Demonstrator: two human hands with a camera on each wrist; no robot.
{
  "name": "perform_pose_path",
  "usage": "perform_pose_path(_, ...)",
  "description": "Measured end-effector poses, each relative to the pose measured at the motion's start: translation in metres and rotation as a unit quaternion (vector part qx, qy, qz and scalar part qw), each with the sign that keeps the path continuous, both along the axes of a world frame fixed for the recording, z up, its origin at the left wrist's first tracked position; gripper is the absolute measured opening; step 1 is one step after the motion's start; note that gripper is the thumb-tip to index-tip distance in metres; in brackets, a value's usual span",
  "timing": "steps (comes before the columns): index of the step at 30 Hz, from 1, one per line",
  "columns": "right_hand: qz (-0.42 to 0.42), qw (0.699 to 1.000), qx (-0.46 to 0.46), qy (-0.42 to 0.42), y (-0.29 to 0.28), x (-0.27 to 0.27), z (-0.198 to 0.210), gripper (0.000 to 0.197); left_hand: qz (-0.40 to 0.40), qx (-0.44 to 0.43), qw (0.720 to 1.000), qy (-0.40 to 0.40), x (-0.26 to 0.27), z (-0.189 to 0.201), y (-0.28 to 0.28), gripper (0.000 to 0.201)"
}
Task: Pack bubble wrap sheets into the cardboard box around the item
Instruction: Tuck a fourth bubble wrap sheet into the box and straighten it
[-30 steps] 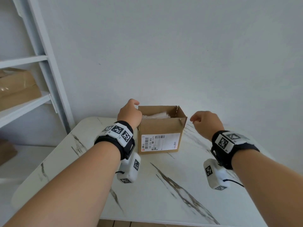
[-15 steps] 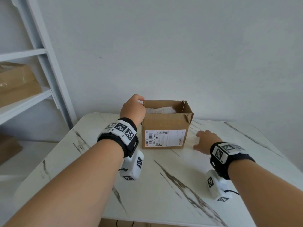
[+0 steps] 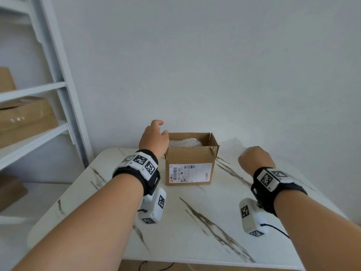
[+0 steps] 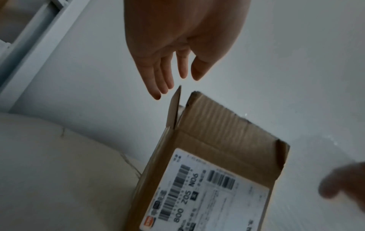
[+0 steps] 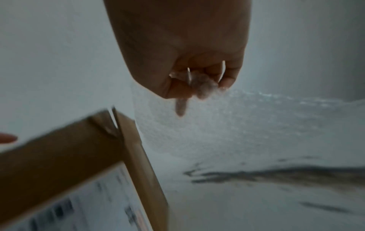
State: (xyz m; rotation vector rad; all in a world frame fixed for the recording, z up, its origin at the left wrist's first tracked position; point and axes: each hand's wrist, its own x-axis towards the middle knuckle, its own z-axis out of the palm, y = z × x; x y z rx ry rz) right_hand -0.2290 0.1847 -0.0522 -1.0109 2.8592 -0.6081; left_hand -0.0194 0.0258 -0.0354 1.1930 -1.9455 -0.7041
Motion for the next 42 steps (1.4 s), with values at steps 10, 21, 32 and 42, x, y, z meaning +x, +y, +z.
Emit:
perform_pose_path(10, 0.135, 0.844, -0.415, -0.314, 0.02, 0.048, 0.094, 0.015, -0.144, 0.076, 0.982, 0.099, 0.003, 0.054, 0.05, 0.053)
perform_pose_path(21, 0.193, 0.776, -0.414, -0.435, 0.022, 0.072, 0.106, 0.032, -0.274, 0.304, 0.877, 0.253, 0.02, 0.067, 0.054, 0.073)
perform_pose_path(32, 0.253, 0.821, -0.298, -0.417, 0.017, 0.066, 0.083, 0.085, -0.219, 0.198, 0.919, 0.261, 0.038, 0.056, 0.041, 0.058)
perform_pose_path(42, 0.233, 0.819, -0.141, -0.505, 0.001, 0.085, 0.071, 0.082, -0.266, 0.239, 0.876, 0.325, 0.028, 0.058, 0.059, 0.079)
